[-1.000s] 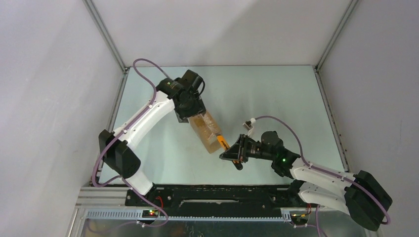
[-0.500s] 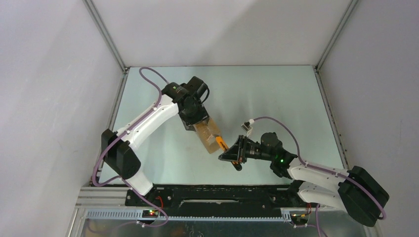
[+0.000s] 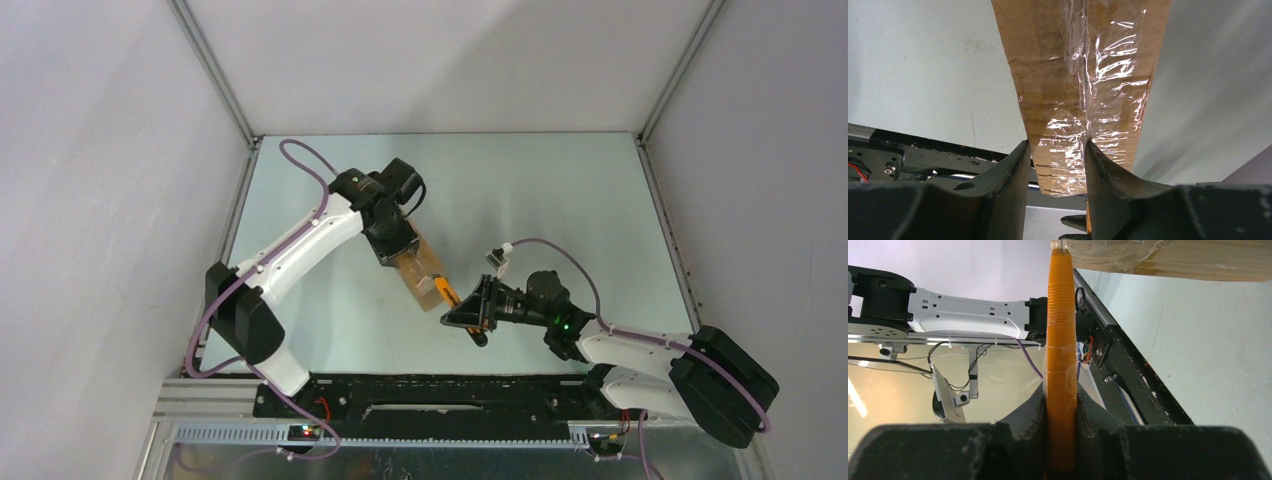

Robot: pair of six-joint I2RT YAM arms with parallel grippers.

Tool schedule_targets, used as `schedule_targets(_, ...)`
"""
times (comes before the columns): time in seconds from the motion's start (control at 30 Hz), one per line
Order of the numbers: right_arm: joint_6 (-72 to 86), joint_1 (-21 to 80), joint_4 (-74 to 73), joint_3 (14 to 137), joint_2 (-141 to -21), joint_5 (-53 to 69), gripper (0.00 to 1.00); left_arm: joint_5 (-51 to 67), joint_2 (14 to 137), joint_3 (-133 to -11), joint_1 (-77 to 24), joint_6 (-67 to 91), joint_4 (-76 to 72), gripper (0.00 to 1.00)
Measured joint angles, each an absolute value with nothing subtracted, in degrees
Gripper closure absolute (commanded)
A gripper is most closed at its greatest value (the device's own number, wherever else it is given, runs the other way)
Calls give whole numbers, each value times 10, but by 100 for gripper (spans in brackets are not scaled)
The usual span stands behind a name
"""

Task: Unpack the express box
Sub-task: Cut the express box at the center of the board.

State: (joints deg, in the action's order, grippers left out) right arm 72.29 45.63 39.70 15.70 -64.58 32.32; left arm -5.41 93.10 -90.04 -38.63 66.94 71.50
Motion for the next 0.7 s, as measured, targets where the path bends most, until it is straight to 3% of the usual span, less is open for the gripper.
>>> schedule_targets(0.1,729,456,416,154,-655,324,100,-59,930,-901,-390,675,718,68)
schedule_targets(0.43,734,460,442,150,-671,330,100,-59,931,-906,-395,675,729,99)
schedule_targets(0.7,724,463,430,152,-669,340,100,-59,936,-914,-397,675,744,100)
